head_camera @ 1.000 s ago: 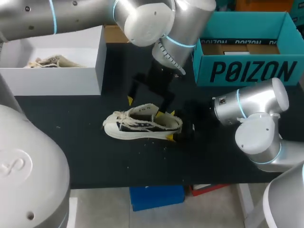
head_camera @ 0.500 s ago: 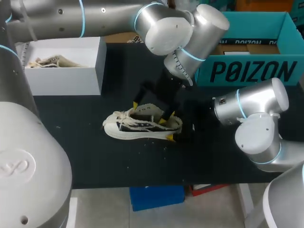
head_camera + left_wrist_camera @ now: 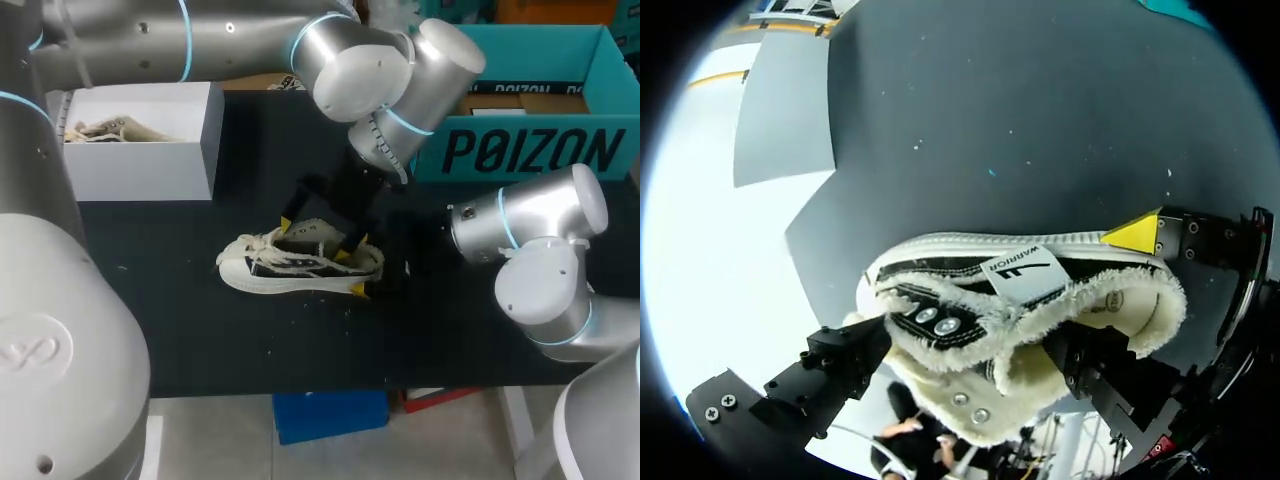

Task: Take the shoe out of the shoebox, open the shoe tongue, remove and reinsert the insole, then place the shoe into the shoebox

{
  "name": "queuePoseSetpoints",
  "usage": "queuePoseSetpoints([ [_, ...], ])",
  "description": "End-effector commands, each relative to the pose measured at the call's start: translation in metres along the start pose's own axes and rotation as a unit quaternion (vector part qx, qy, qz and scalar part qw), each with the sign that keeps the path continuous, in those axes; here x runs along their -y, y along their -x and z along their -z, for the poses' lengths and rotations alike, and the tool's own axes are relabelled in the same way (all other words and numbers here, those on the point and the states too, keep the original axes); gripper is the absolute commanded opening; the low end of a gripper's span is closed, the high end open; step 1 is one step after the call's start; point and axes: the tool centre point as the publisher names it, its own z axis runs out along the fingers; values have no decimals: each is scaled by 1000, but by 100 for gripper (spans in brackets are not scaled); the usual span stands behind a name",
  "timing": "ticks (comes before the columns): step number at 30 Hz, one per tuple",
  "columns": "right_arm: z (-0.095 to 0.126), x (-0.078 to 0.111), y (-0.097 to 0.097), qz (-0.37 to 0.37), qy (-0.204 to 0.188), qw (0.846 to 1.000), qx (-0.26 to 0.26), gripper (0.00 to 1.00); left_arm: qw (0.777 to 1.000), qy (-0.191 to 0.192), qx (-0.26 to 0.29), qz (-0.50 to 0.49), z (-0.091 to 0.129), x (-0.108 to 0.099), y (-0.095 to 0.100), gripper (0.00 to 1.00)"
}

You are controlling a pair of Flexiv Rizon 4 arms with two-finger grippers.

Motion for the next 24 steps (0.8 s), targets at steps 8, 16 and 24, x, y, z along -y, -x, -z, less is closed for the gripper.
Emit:
queuePoseSetpoints([
  [8,-2,1,0,-1,-1,1000,1,0,999,-17,-20,29,-2,-20,9,100],
  [16,-2,1,0,-1,-1,1000,1,0,1000,-22,-12,18,-13,-30,0,100],
  [24,-2,1,0,-1,-1,1000,1,0,999,-32,-4,13,-14,-24,-5,82],
])
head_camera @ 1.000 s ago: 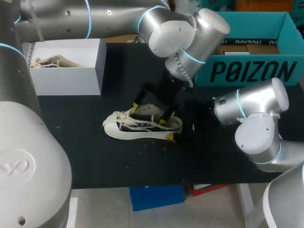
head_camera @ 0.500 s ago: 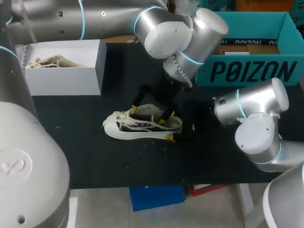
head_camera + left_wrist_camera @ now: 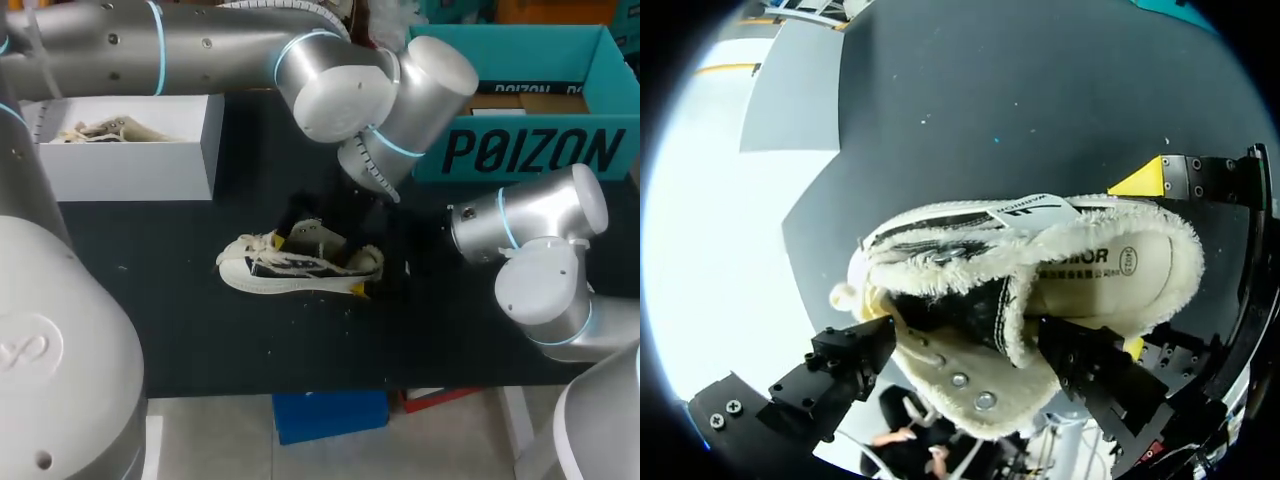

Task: Take the shoe out of the shoebox, open the shoe tongue, remove and reinsert the insole, then place the shoe into the shoebox

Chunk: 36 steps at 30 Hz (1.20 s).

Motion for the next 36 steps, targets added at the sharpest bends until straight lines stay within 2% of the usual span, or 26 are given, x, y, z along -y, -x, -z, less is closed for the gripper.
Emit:
queuePoseSetpoints([
  [1,-2,0,1,-1,-1,1000,1,0,1000,-1,3,1,-1,4,-5,79],
  [2,-2,0,1,-1,-1,1000,1,0,1000,-1,2,1,0,5,-5,75],
  [3,-2,0,1,-1,-1,1000,1,0,1000,-3,3,1,0,5,-5,67],
  [4,-2,0,1,-1,-1,1000,1,0,1000,-3,3,1,0,6,-6,51],
  [6,-2,0,1,-1,-1,1000,1,0,1000,-6,4,1,0,6,-6,46],
  [8,-2,0,1,-1,-1,1000,1,0,1000,-8,6,0,0,7,-7,32],
  [9,-2,0,1,-1,-1,1000,1,0,1000,-12,9,-2,0,7,-7,11],
  [10,-2,0,1,-1,-1,1000,1,0,1000,-14,11,-4,0,8,-7,0],
  [13,-2,0,1,-1,-1,1000,1,0,1000,-9,4,-13,0,7,-6,0],
  [19,-2,0,1,-1,-1,1000,1,0,1000,-23,5,-16,4,11,1,0],
  [23,-2,0,1,-1,-1,1000,1,0,999,-49,7,-16,9,10,6,0],
  [36,-2,0,1,-1,-1,1000,1,0,996,-78,-48,3,27,8,30,0],
])
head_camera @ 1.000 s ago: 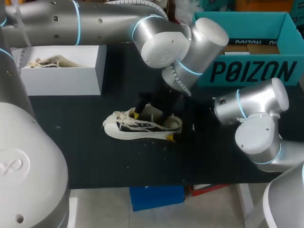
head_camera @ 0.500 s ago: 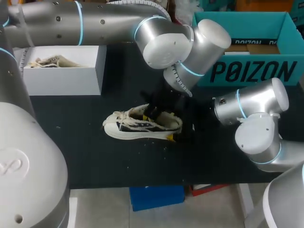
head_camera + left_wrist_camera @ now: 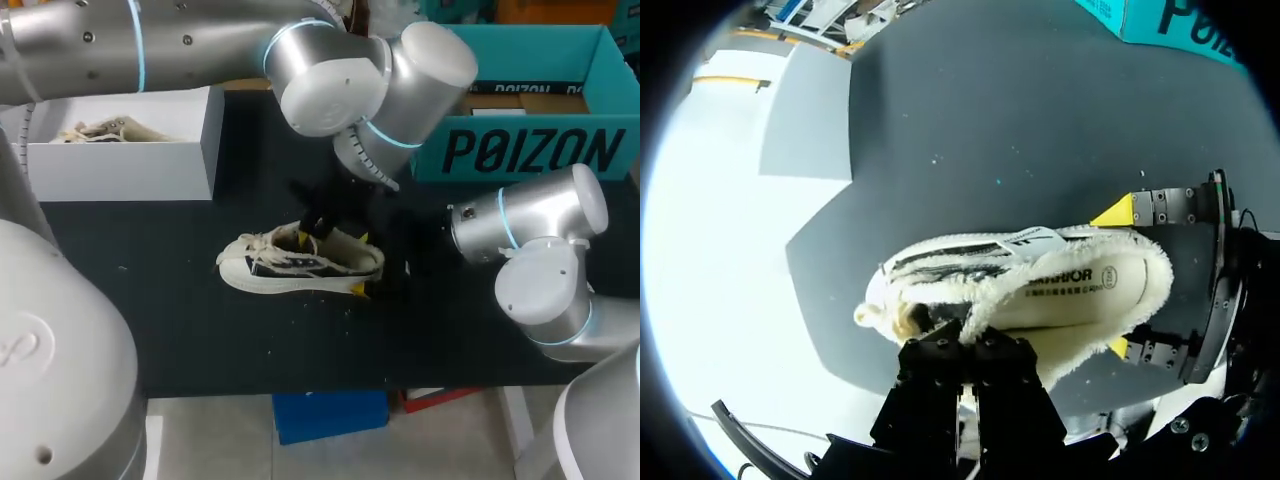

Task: Take the shoe out of the shoebox, open the shoe tongue, remove and reinsert the insole, then place the shoe into the shoebox

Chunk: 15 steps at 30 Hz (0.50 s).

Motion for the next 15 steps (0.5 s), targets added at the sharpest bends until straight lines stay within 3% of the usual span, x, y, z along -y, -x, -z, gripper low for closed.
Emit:
queuePoseSetpoints([
  [1,-2,0,0,-1,-1,1000,1,0,999,-15,-33,9,6,-4,21,0],
  [15,-2,0,0,-1,-1,1000,1,0,994,-16,-96,57,19,2,66,0],
])
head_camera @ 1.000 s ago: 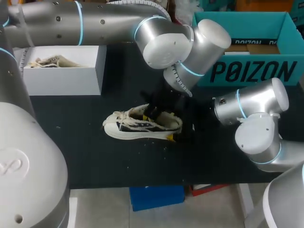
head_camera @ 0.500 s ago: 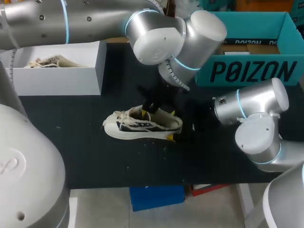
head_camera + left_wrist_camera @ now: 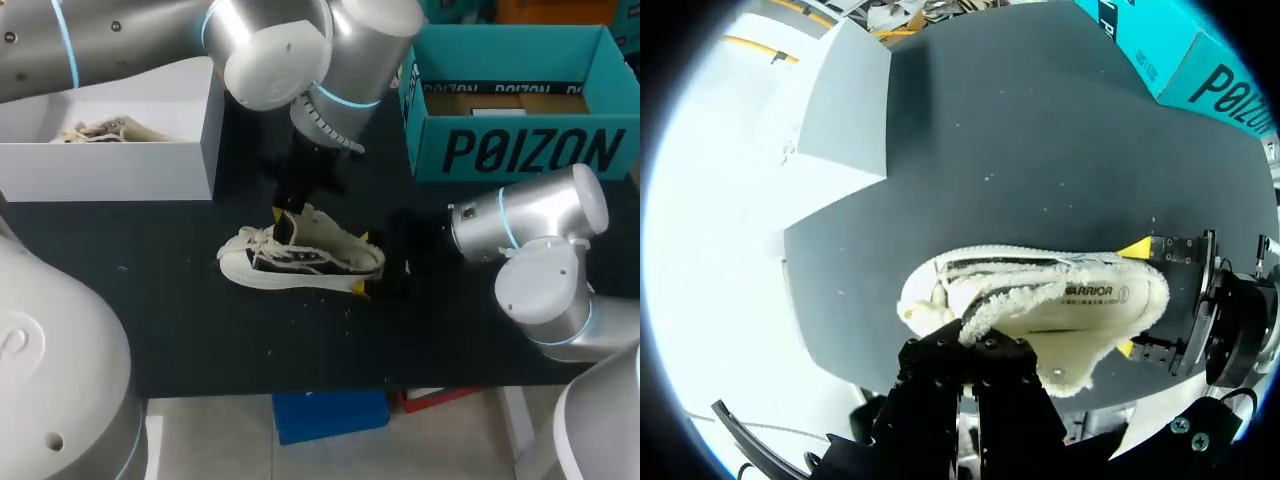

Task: Take the shoe out of the shoebox, open the shoe tongue, remove and reinsert the insole, then place the shoe into the shoebox

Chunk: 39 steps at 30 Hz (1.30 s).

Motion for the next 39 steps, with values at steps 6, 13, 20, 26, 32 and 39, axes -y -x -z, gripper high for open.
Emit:
queuePoseSetpoints([
  [6,-2,1,0,0,-1,1000,0,0,999,2,-52,1,-5,-7,22,0],
  [13,-2,1,0,0,-1,1000,0,0,998,3,-65,3,-17,-13,30,0],
  [20,-2,1,0,0,-1,1000,0,0,997,0,-79,-3,-30,-20,35,0],
  [26,-2,1,0,0,-1,1000,0,0,996,5,-88,-6,-38,-24,35,0],
  [32,-2,1,0,0,-1,1000,0,0,996,15,-93,9,-44,-23,38,0],
  [39,-2,1,0,0,-1,1000,0,0,995,25,-94,14,-50,-22,41,53],
])
